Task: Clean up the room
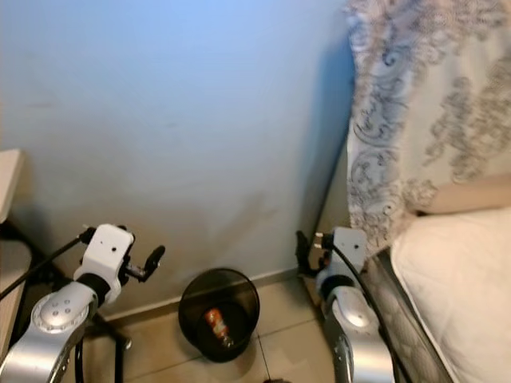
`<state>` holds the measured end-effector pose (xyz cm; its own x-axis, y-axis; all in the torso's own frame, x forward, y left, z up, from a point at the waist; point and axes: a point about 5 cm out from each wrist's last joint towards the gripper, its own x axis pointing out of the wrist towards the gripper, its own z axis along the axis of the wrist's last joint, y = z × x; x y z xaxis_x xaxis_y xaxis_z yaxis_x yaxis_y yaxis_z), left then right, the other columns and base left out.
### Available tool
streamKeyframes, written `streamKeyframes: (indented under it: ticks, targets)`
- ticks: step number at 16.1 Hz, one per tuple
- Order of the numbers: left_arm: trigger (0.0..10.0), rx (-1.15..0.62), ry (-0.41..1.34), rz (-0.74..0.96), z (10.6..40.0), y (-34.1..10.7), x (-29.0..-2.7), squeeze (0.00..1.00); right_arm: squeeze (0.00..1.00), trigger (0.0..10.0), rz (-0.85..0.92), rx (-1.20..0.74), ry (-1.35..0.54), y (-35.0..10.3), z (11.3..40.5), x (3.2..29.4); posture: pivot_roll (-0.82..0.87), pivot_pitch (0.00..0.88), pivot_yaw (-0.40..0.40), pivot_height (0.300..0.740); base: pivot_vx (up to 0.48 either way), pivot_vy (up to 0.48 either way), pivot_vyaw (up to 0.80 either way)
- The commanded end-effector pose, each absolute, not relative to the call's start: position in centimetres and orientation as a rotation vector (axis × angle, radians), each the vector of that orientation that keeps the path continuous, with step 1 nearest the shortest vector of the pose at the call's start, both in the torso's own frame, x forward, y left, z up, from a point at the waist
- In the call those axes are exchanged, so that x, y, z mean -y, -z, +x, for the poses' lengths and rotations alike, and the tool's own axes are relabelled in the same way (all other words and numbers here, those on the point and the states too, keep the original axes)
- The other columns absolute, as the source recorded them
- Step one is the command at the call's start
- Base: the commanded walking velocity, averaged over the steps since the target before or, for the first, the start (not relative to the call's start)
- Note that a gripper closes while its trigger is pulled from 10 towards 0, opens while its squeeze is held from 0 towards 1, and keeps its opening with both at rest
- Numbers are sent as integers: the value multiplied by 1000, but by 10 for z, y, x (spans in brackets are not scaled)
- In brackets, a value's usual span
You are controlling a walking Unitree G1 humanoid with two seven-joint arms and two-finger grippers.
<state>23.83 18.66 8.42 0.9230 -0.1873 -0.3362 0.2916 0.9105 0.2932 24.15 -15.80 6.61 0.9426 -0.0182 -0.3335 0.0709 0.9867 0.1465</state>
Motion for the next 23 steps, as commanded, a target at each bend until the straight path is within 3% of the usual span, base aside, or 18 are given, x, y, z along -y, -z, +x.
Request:
streamKeyframes:
  ticks: [1, 4, 9, 13, 18, 23]
  targets:
    - [10000, -293, 224, 357, 242, -90, -191, 0, 1000, 10000, 165, -335, 48, -71, 243, 157, 7, 0, 24, 740, 0, 0, -800]
    - [10000, -277, 149, 308, 247, -97, -197, 0, 1000, 10000, 66, -342, 25, -74, 247, 162, 12, 0, 24, 740, 0, 0, -800]
    - [10000, -273, 108, 314, 248, -102, -204, 0, 1000, 10000, 151, -332, 26, -87, 252, 157, 23, 0, 20, 740, 0, 0, -800]
    - [10000, -269, 77, 283, 252, -102, -204, 0, 1000, 10000, 101, -297, -41, -95, 257, 149, 28, 0, 21, 740, 0, 0, -800]
    - [10000, -259, 44, 268, 253, -105, -204, 0, 1000, 10000, 193, -316, -45, -96, 257, 148, 25, 0, 4, 740, 0, 0, -800]
    - [10000, -254, 50, 276, 256, -107, -201, 0, 1000, 10000, 165, -324, -48, -95, 258, 149, 26, 0, 0, 740, 0, 0, -800]
